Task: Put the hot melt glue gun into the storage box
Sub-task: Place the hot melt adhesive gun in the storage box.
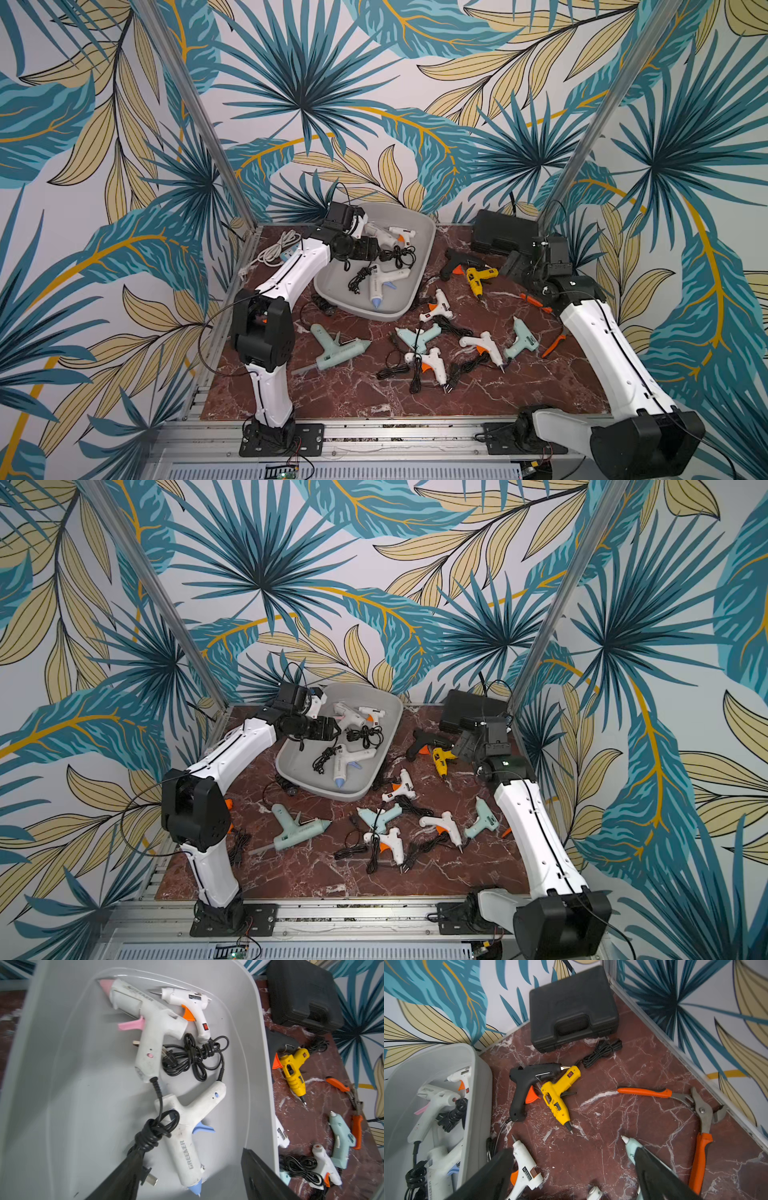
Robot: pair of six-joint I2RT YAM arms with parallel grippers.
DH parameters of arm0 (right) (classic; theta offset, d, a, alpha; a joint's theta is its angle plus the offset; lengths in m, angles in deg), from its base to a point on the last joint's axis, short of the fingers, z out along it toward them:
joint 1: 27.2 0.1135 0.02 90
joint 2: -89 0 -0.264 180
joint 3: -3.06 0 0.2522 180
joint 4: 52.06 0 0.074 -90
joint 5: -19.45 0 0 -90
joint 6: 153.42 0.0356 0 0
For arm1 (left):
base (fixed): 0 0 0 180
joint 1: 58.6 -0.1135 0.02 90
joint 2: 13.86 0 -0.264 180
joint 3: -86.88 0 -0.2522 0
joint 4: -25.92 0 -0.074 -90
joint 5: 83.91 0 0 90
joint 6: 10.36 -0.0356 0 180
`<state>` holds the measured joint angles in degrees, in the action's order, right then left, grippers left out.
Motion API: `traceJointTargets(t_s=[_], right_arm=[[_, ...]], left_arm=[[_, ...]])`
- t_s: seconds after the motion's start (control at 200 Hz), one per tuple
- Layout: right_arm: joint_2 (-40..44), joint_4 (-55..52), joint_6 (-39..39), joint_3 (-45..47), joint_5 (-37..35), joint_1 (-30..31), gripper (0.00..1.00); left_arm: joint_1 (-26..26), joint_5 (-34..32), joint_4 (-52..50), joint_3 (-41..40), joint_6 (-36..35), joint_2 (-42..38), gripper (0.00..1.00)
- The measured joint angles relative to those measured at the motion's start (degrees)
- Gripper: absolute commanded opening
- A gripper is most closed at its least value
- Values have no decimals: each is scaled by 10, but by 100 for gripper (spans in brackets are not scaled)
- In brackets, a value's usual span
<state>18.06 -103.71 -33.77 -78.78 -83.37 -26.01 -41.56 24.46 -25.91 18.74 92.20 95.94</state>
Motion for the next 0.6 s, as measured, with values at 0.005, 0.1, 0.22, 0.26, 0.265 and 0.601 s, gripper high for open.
traceJointTargets(t_s=[0.005,0.1,0.22,0.26,0.265,0.601], right_arm=[[-2,0,-1,1,3,-2,94],[-26,-2,-5,11,36,-34,93],[-54,-2,-10,17,74,-77,87],[-65,0,-13,16,89,-87,84],[-66,0,-15,16,90,-88,84],[-191,46,-49,-15,244,-94,67]], left_arm=[[0,1,0,0,0,1,79],[-3,15,2,15,11,33,76],[-16,17,2,35,19,77,73],[-22,18,1,40,22,90,72],[-23,19,1,41,23,92,72],[-59,34,3,78,50,163,59]])
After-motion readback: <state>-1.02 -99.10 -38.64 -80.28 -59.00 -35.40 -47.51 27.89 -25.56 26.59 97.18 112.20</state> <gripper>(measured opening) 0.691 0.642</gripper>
